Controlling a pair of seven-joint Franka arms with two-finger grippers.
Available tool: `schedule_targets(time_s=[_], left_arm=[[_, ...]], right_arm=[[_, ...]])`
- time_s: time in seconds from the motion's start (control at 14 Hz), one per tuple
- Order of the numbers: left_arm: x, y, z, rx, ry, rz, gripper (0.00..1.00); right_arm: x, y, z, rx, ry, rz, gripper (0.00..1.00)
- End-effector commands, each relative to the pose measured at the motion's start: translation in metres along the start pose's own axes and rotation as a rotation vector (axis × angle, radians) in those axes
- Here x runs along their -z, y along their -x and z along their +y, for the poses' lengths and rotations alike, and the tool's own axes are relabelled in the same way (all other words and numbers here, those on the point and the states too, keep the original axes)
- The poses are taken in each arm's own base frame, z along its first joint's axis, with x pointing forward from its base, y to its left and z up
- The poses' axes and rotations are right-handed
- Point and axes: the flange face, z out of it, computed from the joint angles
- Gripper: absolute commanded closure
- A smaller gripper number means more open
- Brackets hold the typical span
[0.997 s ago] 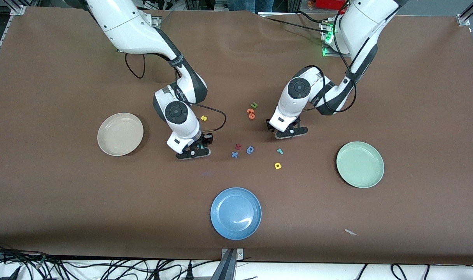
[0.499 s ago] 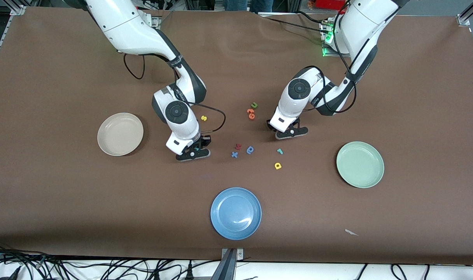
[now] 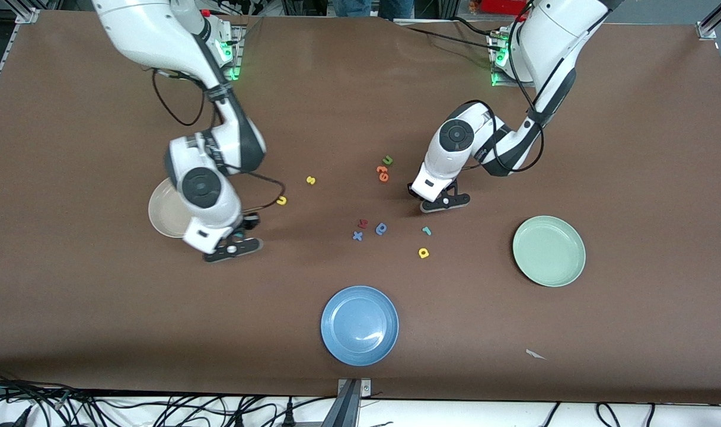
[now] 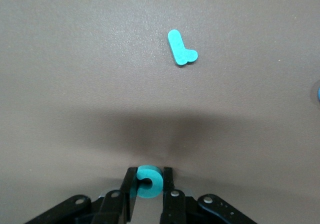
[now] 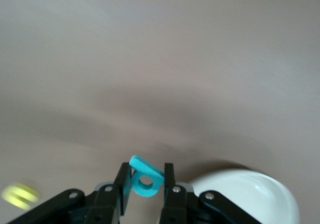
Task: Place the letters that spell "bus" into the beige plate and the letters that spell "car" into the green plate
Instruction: 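Drop the teal d on the cream plate while the left gripper lifts teal c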
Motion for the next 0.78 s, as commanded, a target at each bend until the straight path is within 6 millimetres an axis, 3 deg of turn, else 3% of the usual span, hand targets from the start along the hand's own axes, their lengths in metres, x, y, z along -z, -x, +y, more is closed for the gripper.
schedule_targets(time_s=[0.0, 0.14, 0.36, 0.43, 0.5, 0.57, 0.64, 0.71], left_arm=[[0.002, -0.007, -0.001, -0.037, -0.015, 0.015, 0.79], [0.019, -0.027, -0.007, -0.064, -0.056, 0.012, 0.80], [0.056, -0.075, -0.020, -0.132, -0.151, -0.043, 0.81], [0.065, -0.095, -0.036, -0.152, -0.153, -0.047, 0.81], [0.072, -0.112, -0.052, -0.171, -0.145, -0.043, 0.81], [0.078, -0.130, -0.071, -0.196, -0.139, -0.039, 0.81], [0.081, -0.146, -0.092, -0.228, -0.135, -0.039, 0.81], [0.088, -0.163, -0.112, -0.262, -0.129, -0.030, 0.81]], right_arm=[[-0.019, 0.053, 0.073, -0.040, -0.022, -0.074, 0.83], [-0.029, 0.087, 0.098, -0.050, -0.057, -0.107, 0.83], [-0.082, 0.132, 0.094, -0.062, -0.063, -0.044, 0.83], [-0.094, 0.139, 0.094, -0.068, -0.056, -0.017, 0.83], [-0.102, 0.140, 0.094, -0.072, -0.054, -0.026, 0.72], [-0.101, 0.140, 0.097, -0.079, -0.055, -0.027, 0.21], [-0.095, 0.138, 0.099, -0.079, -0.055, -0.016, 0.01], [-0.082, 0.132, 0.101, -0.080, -0.053, 0.009, 0.01]])
